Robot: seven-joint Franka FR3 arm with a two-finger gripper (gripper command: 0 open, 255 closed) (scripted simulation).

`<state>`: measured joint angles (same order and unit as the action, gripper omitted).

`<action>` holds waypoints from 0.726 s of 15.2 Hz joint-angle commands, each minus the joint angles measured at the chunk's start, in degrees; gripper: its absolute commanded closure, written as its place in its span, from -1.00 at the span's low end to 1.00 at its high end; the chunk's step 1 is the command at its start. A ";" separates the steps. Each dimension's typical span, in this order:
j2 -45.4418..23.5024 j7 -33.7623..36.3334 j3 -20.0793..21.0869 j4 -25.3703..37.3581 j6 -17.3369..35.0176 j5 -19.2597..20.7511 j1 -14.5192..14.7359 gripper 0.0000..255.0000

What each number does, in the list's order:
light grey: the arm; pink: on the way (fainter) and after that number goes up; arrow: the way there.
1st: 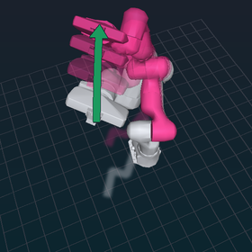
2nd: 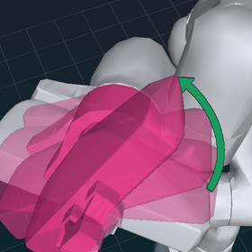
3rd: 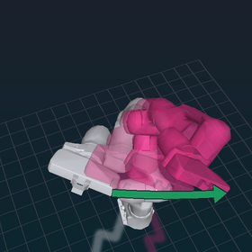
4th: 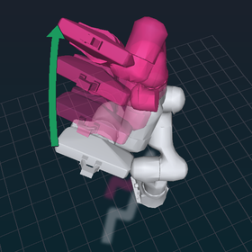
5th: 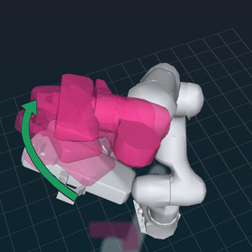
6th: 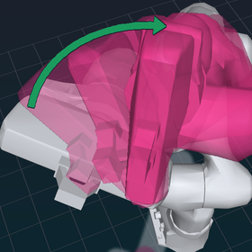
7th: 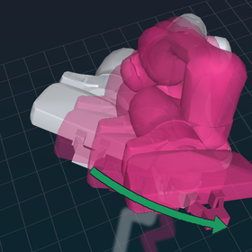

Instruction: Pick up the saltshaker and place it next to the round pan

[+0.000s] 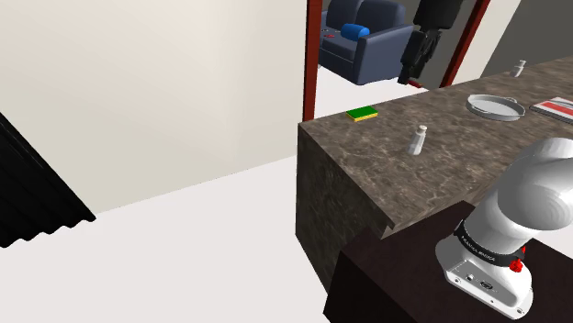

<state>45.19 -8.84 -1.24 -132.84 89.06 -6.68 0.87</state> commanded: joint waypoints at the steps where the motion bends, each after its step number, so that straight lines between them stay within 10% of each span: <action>1: 0.00 0.00 0.00 0.00 0.00 0.00 0.00 -1.00; 11: 2.60 -13.22 -10.97 -12.76 11.02 7.91 -4.29 -1.00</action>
<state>47.86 -20.50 -10.86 -144.72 98.94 0.27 -2.88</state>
